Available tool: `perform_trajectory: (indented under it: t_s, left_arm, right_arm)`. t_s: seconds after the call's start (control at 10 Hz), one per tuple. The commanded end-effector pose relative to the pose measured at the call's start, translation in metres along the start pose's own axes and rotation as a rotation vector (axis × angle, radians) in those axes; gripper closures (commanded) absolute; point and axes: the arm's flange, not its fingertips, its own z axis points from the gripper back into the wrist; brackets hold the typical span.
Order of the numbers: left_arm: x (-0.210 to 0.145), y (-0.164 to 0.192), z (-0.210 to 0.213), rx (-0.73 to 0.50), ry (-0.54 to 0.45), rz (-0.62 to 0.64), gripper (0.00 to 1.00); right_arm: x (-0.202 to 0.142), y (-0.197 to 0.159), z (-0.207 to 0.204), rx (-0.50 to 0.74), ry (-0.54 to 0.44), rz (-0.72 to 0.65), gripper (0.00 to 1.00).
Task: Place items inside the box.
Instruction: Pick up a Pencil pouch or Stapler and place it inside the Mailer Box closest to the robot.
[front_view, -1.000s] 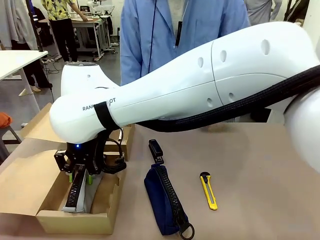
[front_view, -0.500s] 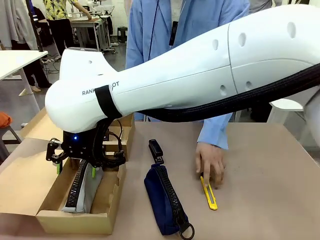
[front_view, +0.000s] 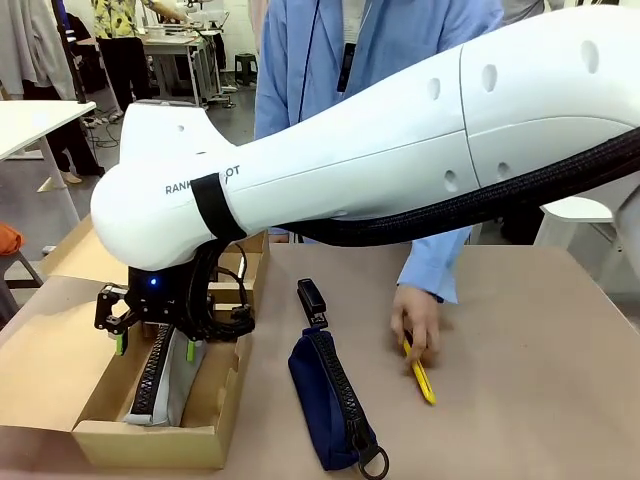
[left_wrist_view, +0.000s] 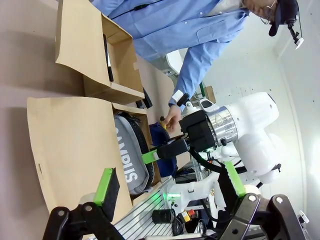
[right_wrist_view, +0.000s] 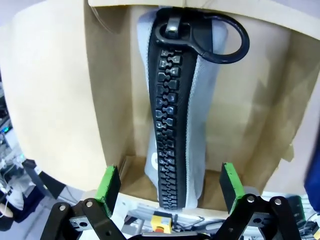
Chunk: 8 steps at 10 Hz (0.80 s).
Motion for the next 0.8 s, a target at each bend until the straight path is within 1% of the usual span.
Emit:
perform_trajectory:
  t_s: [0.0, 0.1, 0.2, 0.4, 0.5, 0.6, 0.7]
  left_arm:
    - [0.001, -0.002, -0.001, -0.017, -0.008, -0.018, 0.00]
    - [0.001, -0.002, -0.001, -0.017, -0.008, -0.018, 0.00]
    - [0.001, -0.002, -0.001, -0.017, -0.008, -0.018, 0.00]
    - [0.001, -0.002, -0.001, -0.017, -0.008, -0.018, 0.00]
    - [0.001, -0.002, -0.001, -0.017, -0.008, -0.018, 0.00]
    - [0.001, -0.002, -0.001, -0.017, -0.008, -0.018, 0.00]
    - [0.001, -0.002, -0.001, -0.017, -0.008, -0.018, 0.00]
  right_arm:
    - [-0.001, 0.001, 0.002, 0.007, -0.011, 0.005, 0.00]
    - [0.000, 0.000, 0.000, 0.000, 0.000, 0.000, 0.00]
    - [-0.007, -0.002, 0.001, -0.017, 0.043, 0.059, 0.00]
    - [-0.028, -0.024, 0.018, -0.051, 0.191, 0.140, 0.00]
    - [-0.040, -0.046, 0.034, -0.083, 0.260, 0.161, 0.00]
    - [-0.055, -0.084, 0.061, -0.118, 0.303, 0.145, 0.00]
    - [-0.068, -0.134, 0.092, -0.105, 0.315, 0.126, 0.00]
